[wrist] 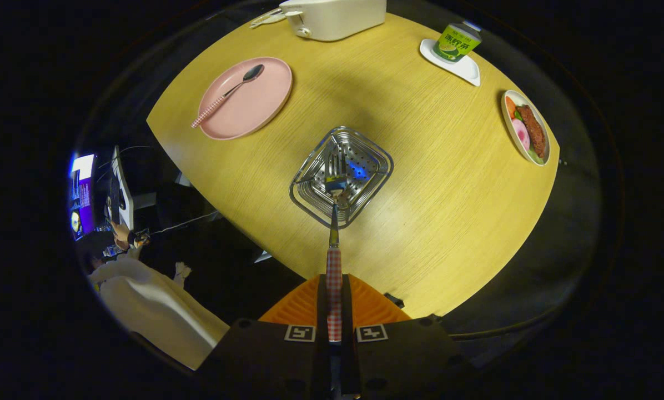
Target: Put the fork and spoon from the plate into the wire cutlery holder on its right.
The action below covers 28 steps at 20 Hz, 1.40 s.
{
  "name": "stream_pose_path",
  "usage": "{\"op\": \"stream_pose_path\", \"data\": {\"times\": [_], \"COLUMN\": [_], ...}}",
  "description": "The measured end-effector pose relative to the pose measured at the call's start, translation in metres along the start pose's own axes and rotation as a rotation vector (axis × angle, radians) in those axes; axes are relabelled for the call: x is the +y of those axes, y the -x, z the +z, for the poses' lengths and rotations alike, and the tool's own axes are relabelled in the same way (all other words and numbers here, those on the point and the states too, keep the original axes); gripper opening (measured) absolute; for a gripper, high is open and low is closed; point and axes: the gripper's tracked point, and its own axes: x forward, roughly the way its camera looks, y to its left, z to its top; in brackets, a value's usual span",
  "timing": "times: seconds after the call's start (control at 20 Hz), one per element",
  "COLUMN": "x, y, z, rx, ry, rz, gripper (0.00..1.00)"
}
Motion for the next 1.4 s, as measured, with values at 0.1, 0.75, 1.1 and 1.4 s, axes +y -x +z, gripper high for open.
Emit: {"op": "stream_pose_path", "data": {"times": [0.1, 0.75, 1.1, 1.4], "x": [-0.006, -0.005, 0.001, 0.028], "y": [-0.006, -0.009, 0.024, 0.080], "z": [0.004, 0.044, 0.065, 0.103], "rx": [0.057, 0.113, -0.118, -0.500], "ry": [0.001, -0.045, -0.141, -0.264], "rz": [0.013, 0.112, 0.165, 0.208], "gripper": [0.12, 0.32, 1.00, 0.99]}}
